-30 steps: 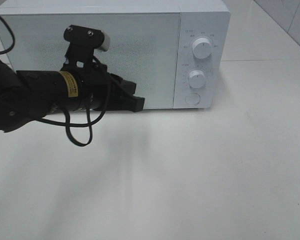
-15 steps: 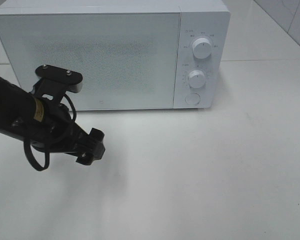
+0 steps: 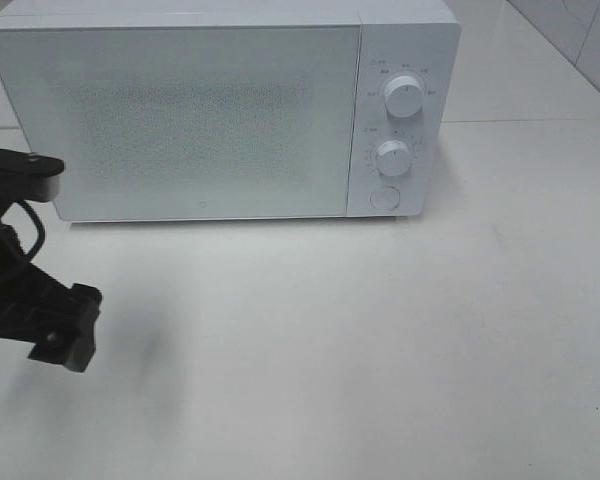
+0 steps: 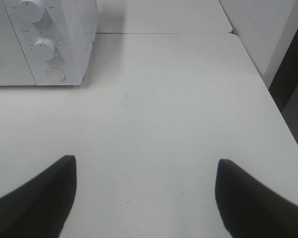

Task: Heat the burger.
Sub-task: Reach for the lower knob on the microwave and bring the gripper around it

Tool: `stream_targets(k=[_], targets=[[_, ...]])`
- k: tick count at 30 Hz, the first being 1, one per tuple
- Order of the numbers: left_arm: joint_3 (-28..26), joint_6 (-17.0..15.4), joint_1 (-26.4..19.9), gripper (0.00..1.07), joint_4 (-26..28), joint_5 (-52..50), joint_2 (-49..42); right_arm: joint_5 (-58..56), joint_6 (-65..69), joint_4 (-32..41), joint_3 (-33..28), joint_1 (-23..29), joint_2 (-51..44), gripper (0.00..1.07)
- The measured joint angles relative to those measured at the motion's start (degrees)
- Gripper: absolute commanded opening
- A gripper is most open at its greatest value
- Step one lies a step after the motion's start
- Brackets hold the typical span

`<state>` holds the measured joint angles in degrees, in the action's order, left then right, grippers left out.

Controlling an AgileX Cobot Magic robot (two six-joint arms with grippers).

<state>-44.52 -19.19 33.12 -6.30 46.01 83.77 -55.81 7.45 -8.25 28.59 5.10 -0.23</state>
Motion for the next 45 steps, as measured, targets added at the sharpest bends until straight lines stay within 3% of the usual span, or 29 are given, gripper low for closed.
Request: stream_targets(k=[4, 5, 7, 8, 9, 15, 22, 24, 27, 31, 41, 45], targets=[[0.0, 2.8, -8.0, 0.98, 1.0, 6.1, -1.8, 0.0, 0.0, 0.0, 0.0, 0.0, 0.0, 0.73], [0.0, 2.8, -8.0, 0.98, 1.0, 6.1, -1.8, 0.0, 0.0, 0.0, 0.0, 0.0, 0.0, 0.73], [0.0, 5.7, -13.5, 0.98, 1.7, 8.1, -4.0, 0.0, 0.0, 0.0, 0.0, 0.0, 0.0, 0.73], [0.0, 5.7, -13.5, 0.98, 1.7, 8.1, -4.0, 0.0, 0.0, 0.0, 0.0, 0.0, 0.0, 0.73], [0.0, 6.9, -17.0, 0.98, 2.6, 8.9, -5.5, 0.0, 0.0, 0.0, 0.0, 0.0, 0.0, 0.73], [1.7, 7.9, -24.5, 0.98, 4.2, 9.7, -11.9, 0.0, 0.0, 0.0, 0.0, 0.0, 0.0, 0.73], [6.8, 8.4, -25.4, 0.98, 4.6, 12.0, -19.0, 0.0, 0.0, 0.0, 0.0, 0.0, 0.0, 0.73], [10.2, 8.5, -25.4, 0.98, 4.6, 13.3, -24.7, 0.0, 0.0, 0.0, 0.0, 0.0, 0.0, 0.73], [10.8, 8.5, -25.4, 0.98, 4.7, 13.6, -25.9, 0.0, 0.0, 0.0, 0.0, 0.0, 0.0, 0.73], [13.9, 8.7, -25.4, 0.98, 5.1, 15.1, -34.1, 0.0, 0.0, 0.0, 0.0, 0.0, 0.0, 0.73], [14.2, 9.0, -25.4, 0.98, 5.0, 15.6, -48.0, 0.0, 0.0, 0.0, 0.0, 0.0, 0.0, 0.73], [14.2, 11.0, -25.4, 0.98, 4.9, 15.8, -55.2, 0.0, 0.0, 0.0, 0.0, 0.0, 0.0, 0.73]])
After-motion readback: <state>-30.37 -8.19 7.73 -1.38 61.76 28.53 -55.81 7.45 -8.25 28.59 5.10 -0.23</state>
